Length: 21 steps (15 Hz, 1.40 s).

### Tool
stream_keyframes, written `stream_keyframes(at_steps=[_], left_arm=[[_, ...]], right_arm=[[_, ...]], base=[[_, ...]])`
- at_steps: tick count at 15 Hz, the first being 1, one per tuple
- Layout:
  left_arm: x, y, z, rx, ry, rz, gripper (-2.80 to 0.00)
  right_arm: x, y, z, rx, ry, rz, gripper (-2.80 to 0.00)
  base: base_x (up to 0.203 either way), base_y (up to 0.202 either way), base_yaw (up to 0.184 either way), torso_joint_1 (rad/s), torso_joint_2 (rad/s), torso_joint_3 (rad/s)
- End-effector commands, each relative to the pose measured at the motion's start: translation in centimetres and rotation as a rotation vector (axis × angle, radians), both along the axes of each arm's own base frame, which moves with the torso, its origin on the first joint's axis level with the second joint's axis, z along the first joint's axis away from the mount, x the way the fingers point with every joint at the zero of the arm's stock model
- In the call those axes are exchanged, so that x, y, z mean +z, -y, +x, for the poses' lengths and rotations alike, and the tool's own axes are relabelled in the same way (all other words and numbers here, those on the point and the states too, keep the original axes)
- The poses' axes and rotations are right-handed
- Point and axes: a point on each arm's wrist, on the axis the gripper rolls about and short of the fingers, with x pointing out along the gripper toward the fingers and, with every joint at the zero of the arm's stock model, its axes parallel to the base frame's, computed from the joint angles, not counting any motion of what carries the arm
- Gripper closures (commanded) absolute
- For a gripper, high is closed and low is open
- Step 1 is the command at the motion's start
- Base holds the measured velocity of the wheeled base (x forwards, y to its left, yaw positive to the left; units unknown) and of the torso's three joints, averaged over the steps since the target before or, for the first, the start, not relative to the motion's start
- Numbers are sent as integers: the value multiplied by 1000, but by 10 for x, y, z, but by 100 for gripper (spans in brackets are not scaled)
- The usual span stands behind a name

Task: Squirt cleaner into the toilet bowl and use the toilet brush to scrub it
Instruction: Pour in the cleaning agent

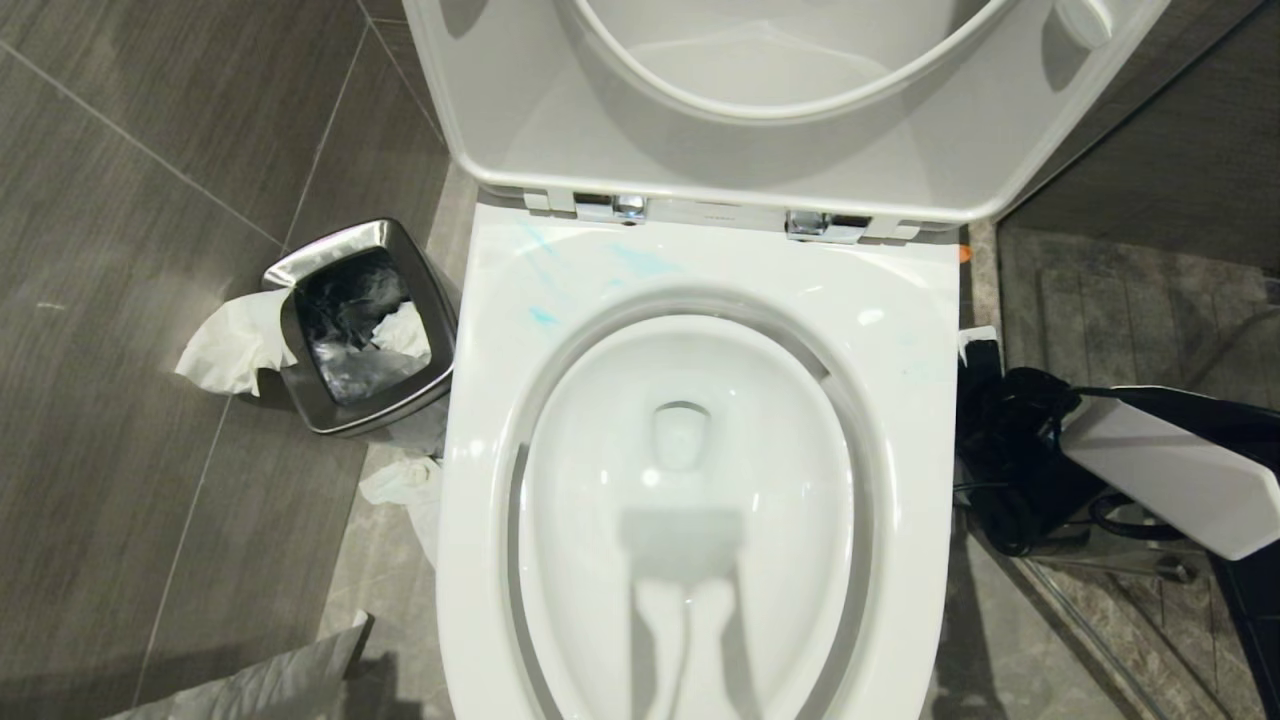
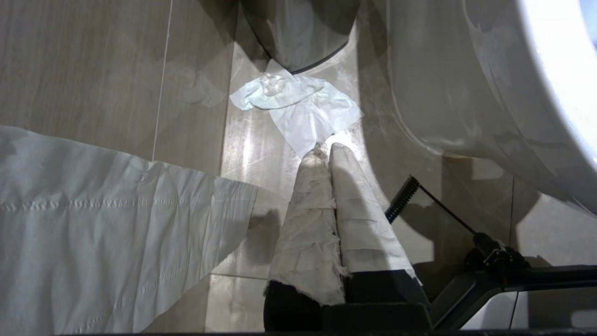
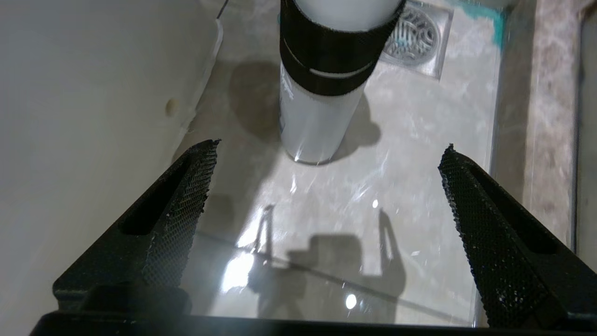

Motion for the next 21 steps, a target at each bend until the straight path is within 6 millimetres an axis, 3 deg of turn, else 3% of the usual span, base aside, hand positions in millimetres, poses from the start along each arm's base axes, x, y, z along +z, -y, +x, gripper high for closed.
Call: stream_keyframes(at_steps=[1, 5, 21], left_arm=[[0, 0, 0, 0, -1, 0, 0], [0, 0, 0, 0, 0, 0, 0], [0, 0, 0, 0, 0, 0, 0]], right_arm=[[-2, 0, 12, -2, 48, -5, -280], [9, 0, 21, -2, 116, -10, -280], [6, -7, 56, 8, 287, -3, -280]], base=[[0, 0, 0, 0, 0, 0], [0, 0, 0, 0, 0, 0], [0, 0, 0, 0, 0, 0]])
